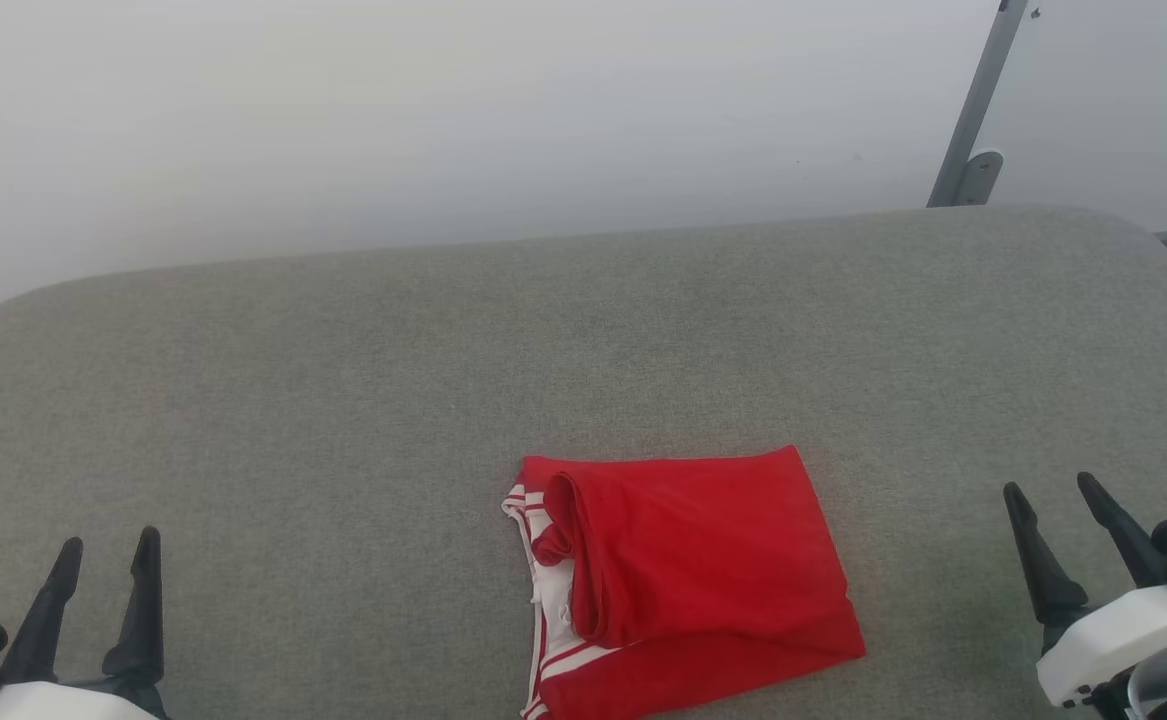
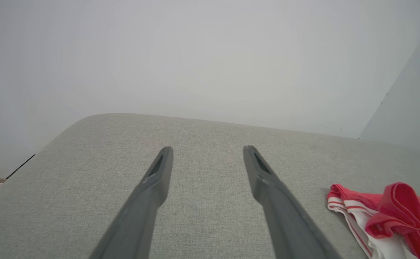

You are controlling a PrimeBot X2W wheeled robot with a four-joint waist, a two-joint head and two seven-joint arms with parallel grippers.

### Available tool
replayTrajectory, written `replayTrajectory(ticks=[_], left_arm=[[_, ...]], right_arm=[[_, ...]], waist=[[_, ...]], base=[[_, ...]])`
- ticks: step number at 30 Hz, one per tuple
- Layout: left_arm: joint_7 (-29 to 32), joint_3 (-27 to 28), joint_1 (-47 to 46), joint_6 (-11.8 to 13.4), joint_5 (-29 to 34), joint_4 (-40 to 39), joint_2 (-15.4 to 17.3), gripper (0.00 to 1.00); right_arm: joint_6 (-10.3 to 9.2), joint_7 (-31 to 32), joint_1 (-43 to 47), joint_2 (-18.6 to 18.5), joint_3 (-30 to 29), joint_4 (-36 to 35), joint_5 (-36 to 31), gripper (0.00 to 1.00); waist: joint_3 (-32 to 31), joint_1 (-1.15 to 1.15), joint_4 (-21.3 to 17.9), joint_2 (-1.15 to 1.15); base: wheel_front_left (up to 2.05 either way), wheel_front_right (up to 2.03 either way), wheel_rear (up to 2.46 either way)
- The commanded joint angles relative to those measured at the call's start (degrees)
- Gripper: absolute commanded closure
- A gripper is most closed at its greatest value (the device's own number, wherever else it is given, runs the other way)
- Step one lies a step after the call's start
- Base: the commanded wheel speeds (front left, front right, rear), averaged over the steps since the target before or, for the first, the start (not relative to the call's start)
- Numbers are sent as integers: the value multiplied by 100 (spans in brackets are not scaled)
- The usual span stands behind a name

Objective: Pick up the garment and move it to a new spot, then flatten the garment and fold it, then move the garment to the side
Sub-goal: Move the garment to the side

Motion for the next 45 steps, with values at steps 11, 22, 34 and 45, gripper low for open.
replayTrajectory(ticks=[11, 22, 34, 45], left_arm=[[-23, -52, 14, -10, -37, 3, 6, 0], [-24, -168, -20, -10, -80, 11, -21, 0], [-23, -472, -234, -10, -53, 57, -134, 0], [-23, -753, -542, -10, -27, 151, -252, 0]], right_arm=[[-1, 43, 145, 70, -14, -83, -28, 0], [0, 666, -29, 66, 572, -226, 288, 0], [0, 2492, -604, -314, 1171, 27, 883, 0], [0, 4126, -1051, -376, 1435, 608, 1005, 0]], waist=[[3, 0, 78, 0], [29, 0, 413, 0], [286, 0, 1016, 0], [618, 0, 1409, 0]], base=[[0, 0, 0], [0, 0, 0], [0, 0, 0], [0, 0, 0]])
